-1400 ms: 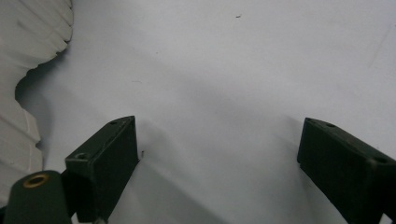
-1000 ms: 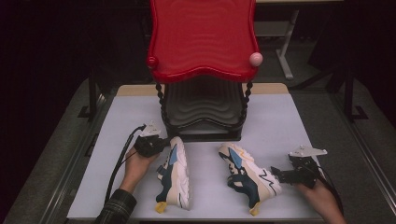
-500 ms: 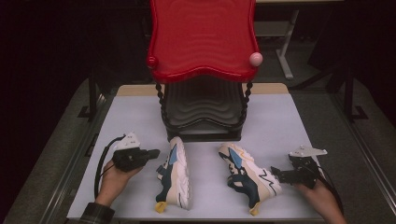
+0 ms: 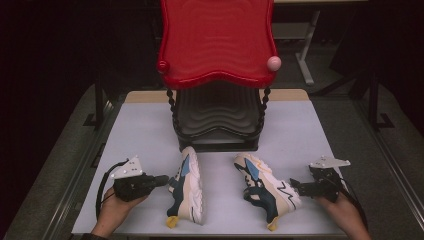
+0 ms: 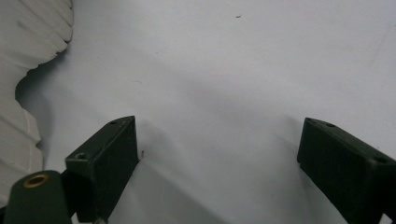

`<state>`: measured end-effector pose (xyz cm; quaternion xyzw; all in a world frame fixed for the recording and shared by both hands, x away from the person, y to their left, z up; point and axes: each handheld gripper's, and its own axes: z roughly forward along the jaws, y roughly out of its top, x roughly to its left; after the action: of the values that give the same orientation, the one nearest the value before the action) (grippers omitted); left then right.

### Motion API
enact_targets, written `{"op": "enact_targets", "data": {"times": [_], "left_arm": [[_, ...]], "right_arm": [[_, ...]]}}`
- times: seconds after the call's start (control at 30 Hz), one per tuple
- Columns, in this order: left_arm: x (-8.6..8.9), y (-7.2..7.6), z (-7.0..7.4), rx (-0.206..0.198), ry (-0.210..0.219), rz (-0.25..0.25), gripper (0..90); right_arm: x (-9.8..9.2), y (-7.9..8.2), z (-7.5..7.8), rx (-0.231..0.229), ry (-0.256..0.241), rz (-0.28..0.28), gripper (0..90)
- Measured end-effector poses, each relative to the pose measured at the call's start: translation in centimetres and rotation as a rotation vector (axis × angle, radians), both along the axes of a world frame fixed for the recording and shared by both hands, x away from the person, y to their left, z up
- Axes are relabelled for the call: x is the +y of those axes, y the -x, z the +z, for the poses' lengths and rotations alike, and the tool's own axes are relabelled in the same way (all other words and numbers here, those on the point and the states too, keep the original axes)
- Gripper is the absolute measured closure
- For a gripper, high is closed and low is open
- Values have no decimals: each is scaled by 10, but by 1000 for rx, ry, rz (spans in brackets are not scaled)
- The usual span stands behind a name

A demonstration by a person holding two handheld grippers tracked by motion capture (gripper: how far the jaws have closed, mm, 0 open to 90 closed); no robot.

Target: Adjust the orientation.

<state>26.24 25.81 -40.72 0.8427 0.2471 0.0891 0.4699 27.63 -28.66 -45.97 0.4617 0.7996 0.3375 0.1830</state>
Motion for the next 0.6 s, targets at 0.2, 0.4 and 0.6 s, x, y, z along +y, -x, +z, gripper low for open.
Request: {"op": "enact_targets", "data": {"times": [0.2,0.4,0.6], "left_arm": [[-5,-1,4,-3,21,-25,900],[-18,-4,12,-4,64,-55,900],[-34,-9,20,-14,93,-85,900]], "right_arm": [[0,0,0,1,0,0,115],[0,0,0,0,0,0,115],[0,0,0,0,0,0,115]]}}
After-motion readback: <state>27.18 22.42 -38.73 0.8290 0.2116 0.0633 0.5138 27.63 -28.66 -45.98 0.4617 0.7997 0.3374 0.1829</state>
